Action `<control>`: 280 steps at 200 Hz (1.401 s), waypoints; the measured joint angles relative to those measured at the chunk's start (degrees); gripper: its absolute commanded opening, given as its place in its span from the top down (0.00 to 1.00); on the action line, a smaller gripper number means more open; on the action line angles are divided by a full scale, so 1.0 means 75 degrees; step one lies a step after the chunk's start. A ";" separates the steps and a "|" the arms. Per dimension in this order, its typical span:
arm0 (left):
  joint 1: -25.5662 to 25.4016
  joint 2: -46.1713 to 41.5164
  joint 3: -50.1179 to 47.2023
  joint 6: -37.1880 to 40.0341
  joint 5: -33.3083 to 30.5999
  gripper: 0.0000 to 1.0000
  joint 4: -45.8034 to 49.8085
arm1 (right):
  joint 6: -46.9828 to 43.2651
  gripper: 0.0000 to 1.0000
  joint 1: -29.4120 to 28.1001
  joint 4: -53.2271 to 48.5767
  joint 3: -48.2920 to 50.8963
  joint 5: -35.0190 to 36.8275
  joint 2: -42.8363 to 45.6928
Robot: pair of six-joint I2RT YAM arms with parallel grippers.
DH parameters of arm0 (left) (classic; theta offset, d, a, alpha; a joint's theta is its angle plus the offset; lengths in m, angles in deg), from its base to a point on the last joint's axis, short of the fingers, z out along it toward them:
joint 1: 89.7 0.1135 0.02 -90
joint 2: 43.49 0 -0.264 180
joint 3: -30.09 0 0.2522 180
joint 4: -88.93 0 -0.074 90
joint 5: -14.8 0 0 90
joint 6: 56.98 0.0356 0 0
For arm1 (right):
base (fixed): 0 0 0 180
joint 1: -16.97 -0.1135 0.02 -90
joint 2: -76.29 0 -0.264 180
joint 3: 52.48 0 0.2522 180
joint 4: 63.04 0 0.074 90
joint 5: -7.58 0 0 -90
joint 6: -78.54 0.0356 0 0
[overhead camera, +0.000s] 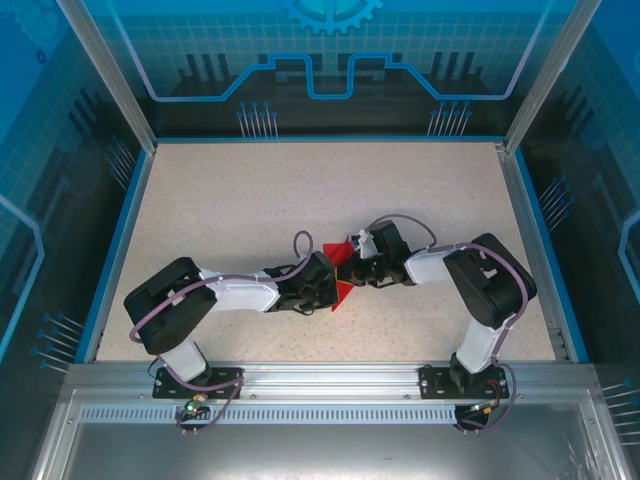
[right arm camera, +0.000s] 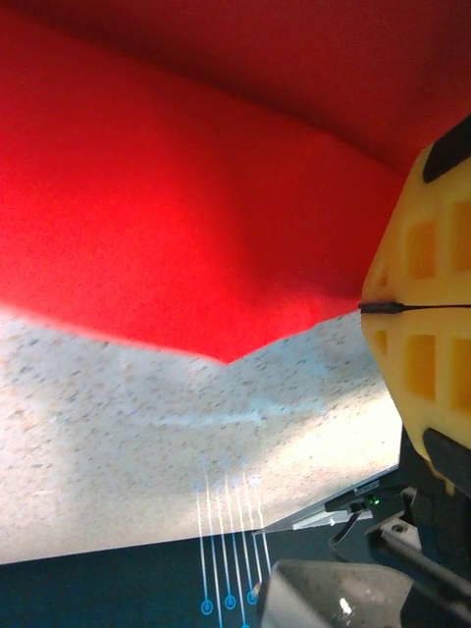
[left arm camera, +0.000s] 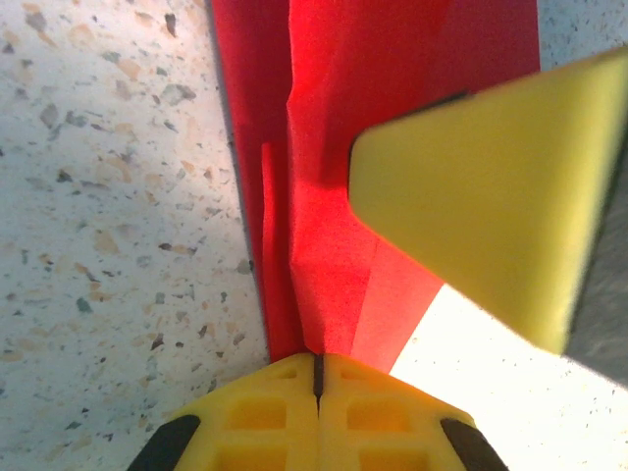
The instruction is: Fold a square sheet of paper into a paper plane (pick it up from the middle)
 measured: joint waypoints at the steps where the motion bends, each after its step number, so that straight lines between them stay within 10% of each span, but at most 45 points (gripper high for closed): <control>1: 0.0003 0.0000 0.0000 0.0000 0.0000 1.00 0.0000 | -0.0003 0.94 0.0000 -0.0017 -0.0023 0.0006 0.0000; 191: 0.0315 -0.0629 -0.0510 0.0015 0.0143 1.00 0.0090 | -0.1236 0.95 0.0224 -0.1711 -0.1856 0.0799 -0.1122; 280: 0.0329 -0.0731 -0.0321 0.0478 0.0131 0.76 0.0831 | -0.1349 0.96 0.0251 -0.1769 -0.1953 0.0720 -0.1204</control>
